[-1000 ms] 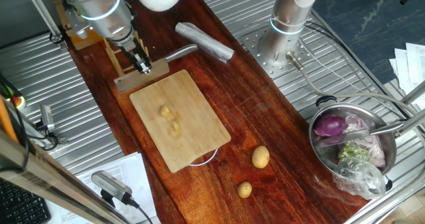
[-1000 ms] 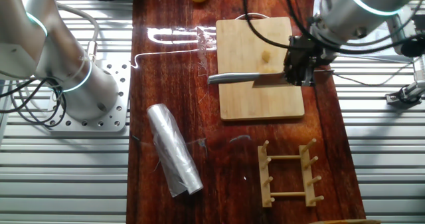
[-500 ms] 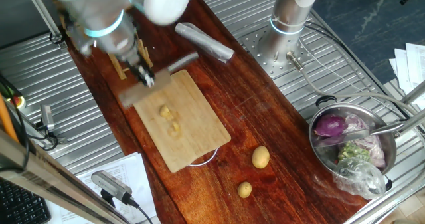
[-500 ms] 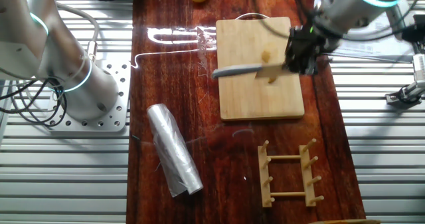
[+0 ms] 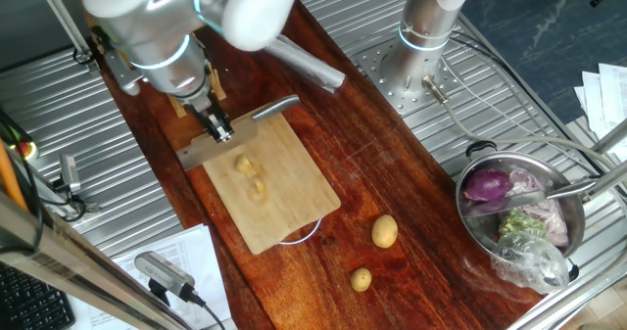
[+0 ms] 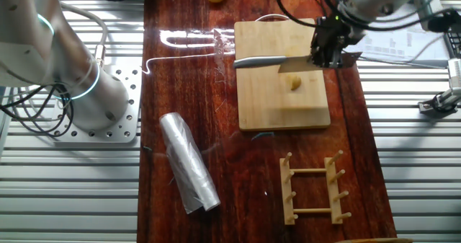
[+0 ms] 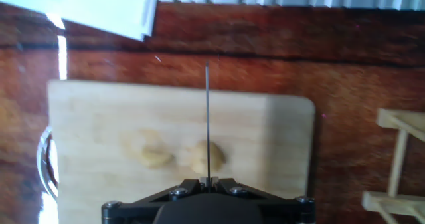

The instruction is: Chop the potatoes

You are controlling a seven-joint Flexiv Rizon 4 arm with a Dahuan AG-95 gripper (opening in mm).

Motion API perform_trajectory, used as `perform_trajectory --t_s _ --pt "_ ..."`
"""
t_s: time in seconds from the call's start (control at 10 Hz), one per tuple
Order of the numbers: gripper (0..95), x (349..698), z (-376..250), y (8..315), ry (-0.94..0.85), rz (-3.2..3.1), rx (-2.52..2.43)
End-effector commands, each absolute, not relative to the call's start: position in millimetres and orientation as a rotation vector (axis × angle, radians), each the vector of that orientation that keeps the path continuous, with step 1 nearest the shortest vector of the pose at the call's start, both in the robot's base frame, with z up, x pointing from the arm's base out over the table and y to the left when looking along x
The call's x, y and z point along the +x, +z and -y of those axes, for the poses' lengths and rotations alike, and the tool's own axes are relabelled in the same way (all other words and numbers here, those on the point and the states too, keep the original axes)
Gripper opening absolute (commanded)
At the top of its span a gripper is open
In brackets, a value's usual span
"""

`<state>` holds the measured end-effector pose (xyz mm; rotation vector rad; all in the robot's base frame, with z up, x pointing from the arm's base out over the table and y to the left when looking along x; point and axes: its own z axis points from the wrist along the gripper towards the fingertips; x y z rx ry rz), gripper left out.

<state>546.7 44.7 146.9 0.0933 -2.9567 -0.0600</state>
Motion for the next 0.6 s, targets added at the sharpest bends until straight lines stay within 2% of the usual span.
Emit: perform_trajectory --t_s 0.1,0.6 --pt "0.0 550 -53 140 0.0 2.951 0.078" --pt "0.0 545 -60 130 0.017 2.955 0.072"
